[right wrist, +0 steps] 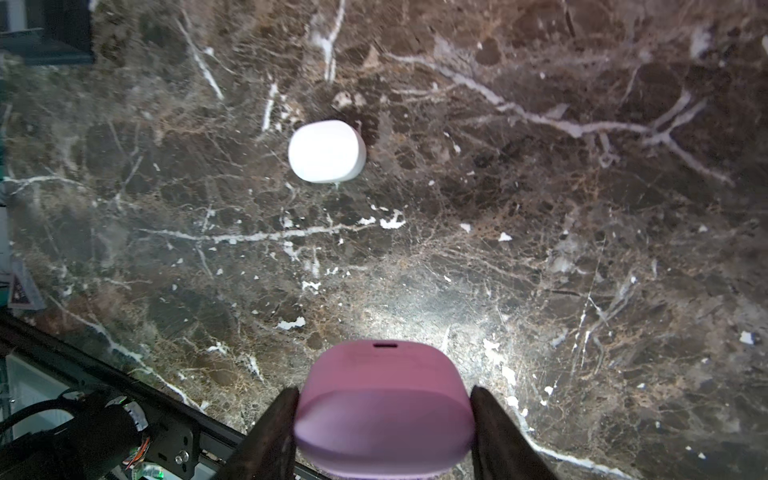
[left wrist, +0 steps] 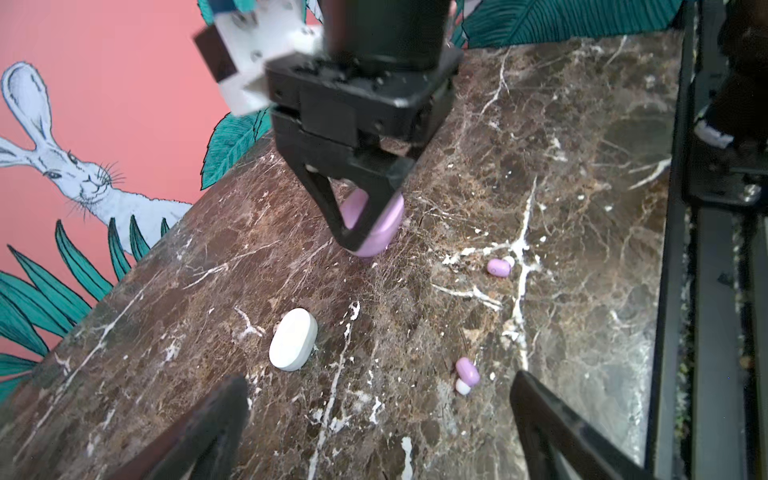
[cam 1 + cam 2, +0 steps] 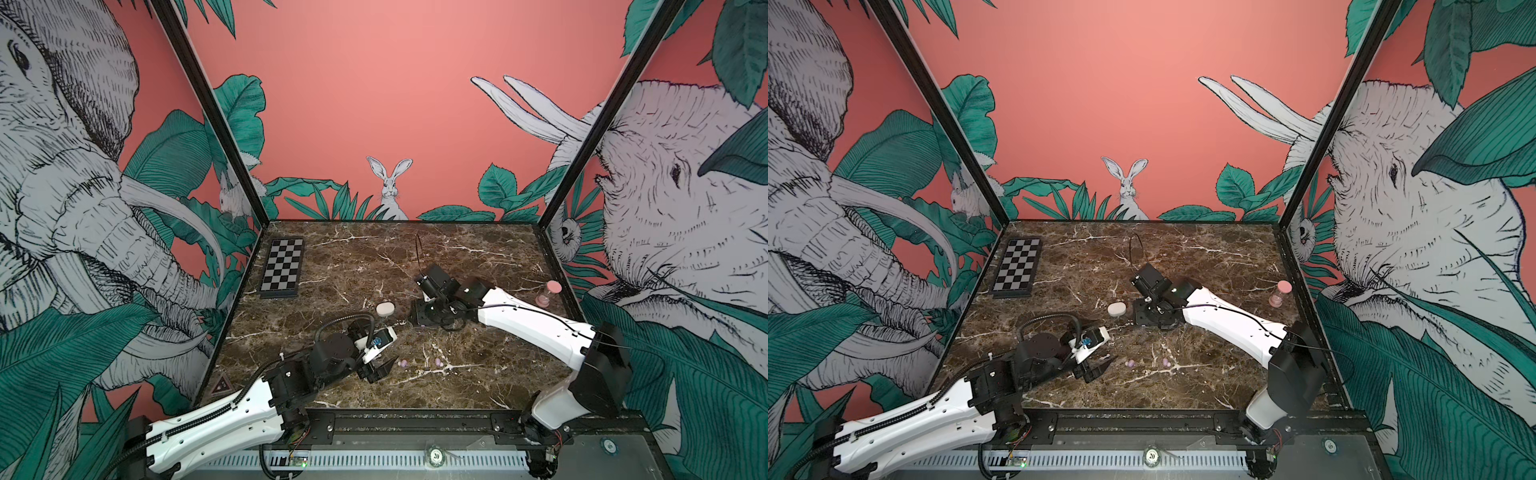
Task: Insert the wireless bluetooth earbuds into the charging case
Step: 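Lift the pink case toward the left gripper while the left gripper approaches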
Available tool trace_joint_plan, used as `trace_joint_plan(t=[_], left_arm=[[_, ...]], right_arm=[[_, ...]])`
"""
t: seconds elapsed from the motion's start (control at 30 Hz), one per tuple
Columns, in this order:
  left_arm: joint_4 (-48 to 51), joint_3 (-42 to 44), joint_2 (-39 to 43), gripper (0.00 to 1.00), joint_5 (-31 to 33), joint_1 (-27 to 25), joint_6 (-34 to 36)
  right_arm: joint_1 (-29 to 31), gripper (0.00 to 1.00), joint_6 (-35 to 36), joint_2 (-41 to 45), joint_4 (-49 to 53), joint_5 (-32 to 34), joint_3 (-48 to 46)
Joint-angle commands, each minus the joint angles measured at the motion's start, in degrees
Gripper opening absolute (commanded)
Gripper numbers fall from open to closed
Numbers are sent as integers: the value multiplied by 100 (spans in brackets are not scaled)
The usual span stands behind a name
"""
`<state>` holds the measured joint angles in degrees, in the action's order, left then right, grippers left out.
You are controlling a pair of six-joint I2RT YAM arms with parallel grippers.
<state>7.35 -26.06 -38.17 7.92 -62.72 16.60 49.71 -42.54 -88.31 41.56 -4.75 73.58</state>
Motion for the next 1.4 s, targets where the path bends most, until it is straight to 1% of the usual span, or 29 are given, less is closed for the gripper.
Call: trace_joint_plan(t=[0.0,0.13,0.2,0.27,0.3,0.4,0.53,0.7,0.87,0.97,1.07,1.27,1.37], left_arm=[[-235,-91,-137,99,-236,-12,828],[-388,-271,-472,99,-262,-12,1082],[-525,-299,-660,99,-167,-12,1238],[-810,-255,-774,99,86,-12,1234],[-967,-235,-814,99,191,-12,1195],[-1219,-215,-925,99,285,-12,1093],[-1459,-206,-1034,99,418,44,888],[-1535,-172,-936,96,258,299,612],[-1535,-126,-971,90,237,313,661],[-1560,-131,-1006,88,225,313,667],[-1595,-127,-1006,82,254,322,703],[-1614,-84,-988,78,248,330,754],[-1589,-85,-986,73,212,330,796]], right_arm=[[1,0,679,281,18,-422,269],[-1,0,988,574,-332,-1007,234],[11,0,1063,678,-479,-1256,196],[17,0,1085,755,-644,-1486,199],[28,0,1088,779,-694,-1535,13],[47,0,1098,824,-826,-1685,-72],[82,0,1086,852,-989,-1827,-151],[109,0,1127,867,-1050,-1895,-192],[144,0,1201,851,-1087,-1966,-197],[152,0,1263,842,-1078,-2007,-209],[161,0,1278,842,-1100,-2014,-230],[188,0,1322,833,-1115,-2083,-239],[201,0,1328,842,-1123,-2096,-237]])
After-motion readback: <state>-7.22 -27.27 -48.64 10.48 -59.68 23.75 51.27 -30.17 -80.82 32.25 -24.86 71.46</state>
